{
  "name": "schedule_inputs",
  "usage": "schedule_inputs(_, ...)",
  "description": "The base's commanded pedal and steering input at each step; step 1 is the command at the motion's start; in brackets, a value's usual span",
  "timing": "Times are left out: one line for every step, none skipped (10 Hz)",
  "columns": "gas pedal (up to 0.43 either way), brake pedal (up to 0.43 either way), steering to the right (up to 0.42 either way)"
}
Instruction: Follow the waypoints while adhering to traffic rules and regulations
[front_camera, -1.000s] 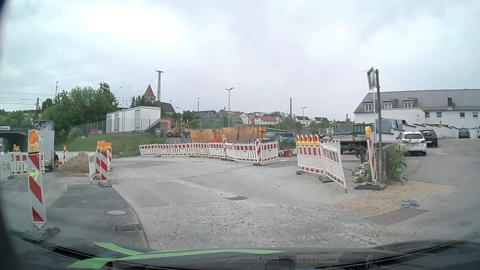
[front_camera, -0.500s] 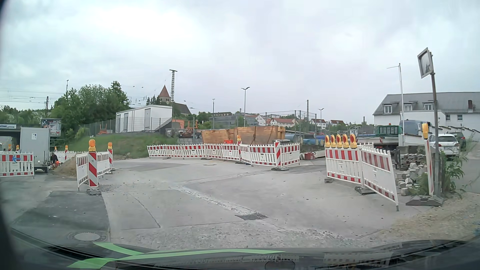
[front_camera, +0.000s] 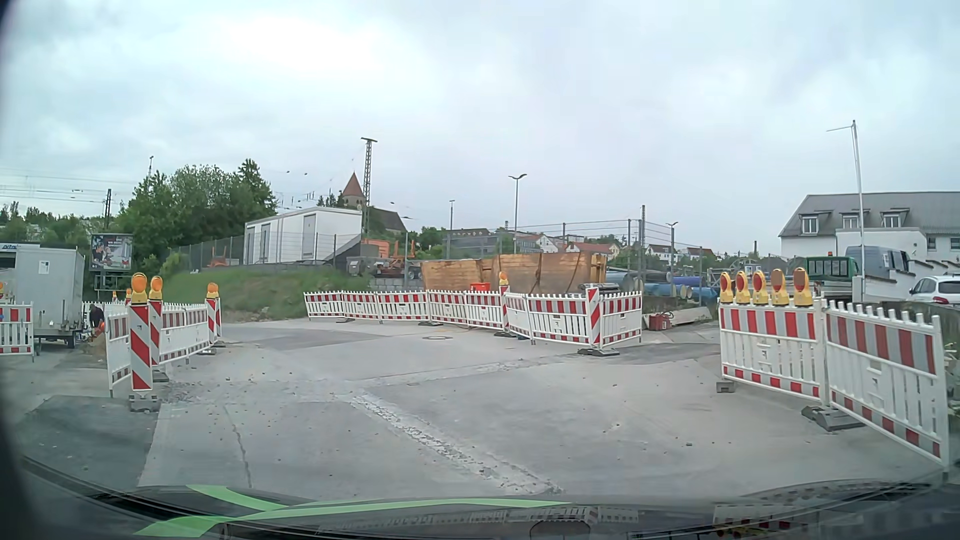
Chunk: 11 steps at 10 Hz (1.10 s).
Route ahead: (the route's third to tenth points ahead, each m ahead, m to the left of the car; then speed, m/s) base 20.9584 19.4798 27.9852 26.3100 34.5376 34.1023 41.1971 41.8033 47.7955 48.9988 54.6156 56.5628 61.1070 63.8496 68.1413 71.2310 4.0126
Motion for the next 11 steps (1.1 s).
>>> schedule_inputs(0.039,0.0,-0.073)
schedule_inputs(0.039,0.0,-0.087)
schedule_inputs(0.039,0.0,-0.096)
schedule_inputs(0.039,0.0,-0.113)
schedule_inputs(0.039,0.0,-0.123)
schedule_inputs(0.039,0.0,-0.128)
schedule_inputs(0.047,0.0,-0.132)
schedule_inputs(0.047,0.0,-0.133)
schedule_inputs(0.047,0.0,-0.133)
schedule_inputs(0.039,0.0,-0.133)
schedule_inputs(0.039,0.0,-0.135)
